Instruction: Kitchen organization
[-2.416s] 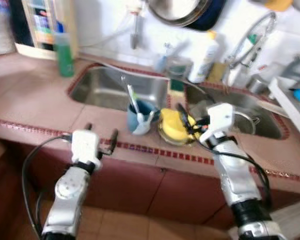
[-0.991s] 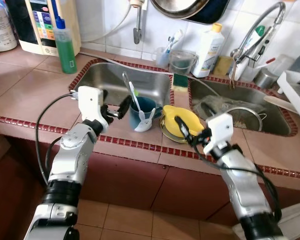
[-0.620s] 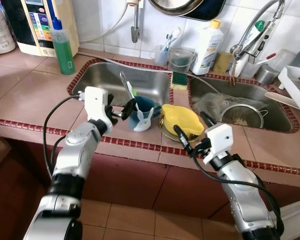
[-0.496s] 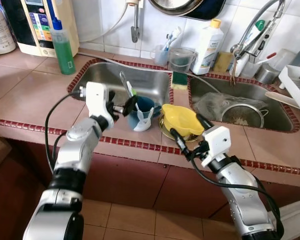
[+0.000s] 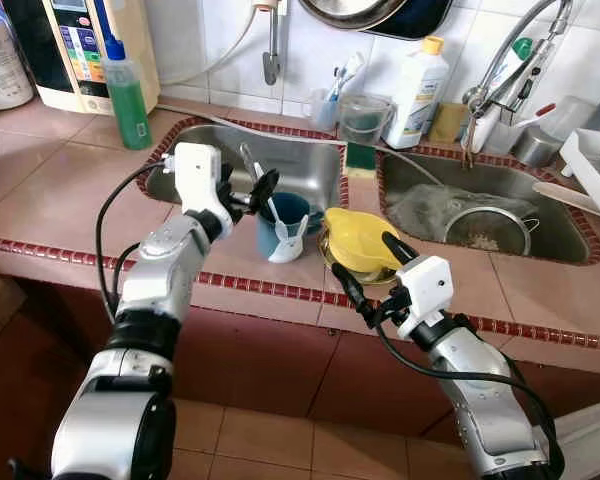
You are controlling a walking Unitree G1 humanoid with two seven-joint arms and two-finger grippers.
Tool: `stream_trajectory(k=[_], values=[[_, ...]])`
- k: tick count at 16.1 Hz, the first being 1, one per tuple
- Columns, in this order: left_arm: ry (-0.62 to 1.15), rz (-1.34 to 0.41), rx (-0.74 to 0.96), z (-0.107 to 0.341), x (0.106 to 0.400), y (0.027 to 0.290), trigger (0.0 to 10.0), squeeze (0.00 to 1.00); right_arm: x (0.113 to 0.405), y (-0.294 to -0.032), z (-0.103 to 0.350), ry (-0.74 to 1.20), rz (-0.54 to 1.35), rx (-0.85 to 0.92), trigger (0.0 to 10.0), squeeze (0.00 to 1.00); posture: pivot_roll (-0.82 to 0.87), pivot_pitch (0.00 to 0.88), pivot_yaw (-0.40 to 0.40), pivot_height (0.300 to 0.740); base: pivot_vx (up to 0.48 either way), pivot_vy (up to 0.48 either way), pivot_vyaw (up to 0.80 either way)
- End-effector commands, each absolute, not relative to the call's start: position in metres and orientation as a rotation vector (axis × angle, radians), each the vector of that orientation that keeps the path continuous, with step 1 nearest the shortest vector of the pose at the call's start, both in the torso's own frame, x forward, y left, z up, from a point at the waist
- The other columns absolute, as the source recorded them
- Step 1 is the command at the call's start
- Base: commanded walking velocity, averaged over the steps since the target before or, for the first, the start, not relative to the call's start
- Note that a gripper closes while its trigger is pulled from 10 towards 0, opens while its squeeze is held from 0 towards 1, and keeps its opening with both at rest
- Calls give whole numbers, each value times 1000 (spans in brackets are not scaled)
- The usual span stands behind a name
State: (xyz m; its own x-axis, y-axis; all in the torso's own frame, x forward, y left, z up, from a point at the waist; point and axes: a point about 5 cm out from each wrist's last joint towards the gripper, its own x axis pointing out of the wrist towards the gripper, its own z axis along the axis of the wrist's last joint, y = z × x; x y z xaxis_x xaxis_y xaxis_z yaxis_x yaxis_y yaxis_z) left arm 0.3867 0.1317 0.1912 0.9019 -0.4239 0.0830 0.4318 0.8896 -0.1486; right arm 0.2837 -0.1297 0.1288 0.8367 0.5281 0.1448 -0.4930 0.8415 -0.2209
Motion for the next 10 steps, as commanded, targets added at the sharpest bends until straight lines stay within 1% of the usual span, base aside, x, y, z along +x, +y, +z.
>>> stream_trajectory(k=[1, 10], values=[[-47, -449, -162, 192, 388, 127, 10000, 0, 282, -130, 134, -222, 545, -194, 10000, 0, -51, 0, -42, 740, 0, 0, 0], [-74, -472, -200, 204, 396, 110, 10000, 0, 282, -128, 136, -223, 541, -197, 10000, 0, -51, 4, -35, 740, 0, 0, 0]])
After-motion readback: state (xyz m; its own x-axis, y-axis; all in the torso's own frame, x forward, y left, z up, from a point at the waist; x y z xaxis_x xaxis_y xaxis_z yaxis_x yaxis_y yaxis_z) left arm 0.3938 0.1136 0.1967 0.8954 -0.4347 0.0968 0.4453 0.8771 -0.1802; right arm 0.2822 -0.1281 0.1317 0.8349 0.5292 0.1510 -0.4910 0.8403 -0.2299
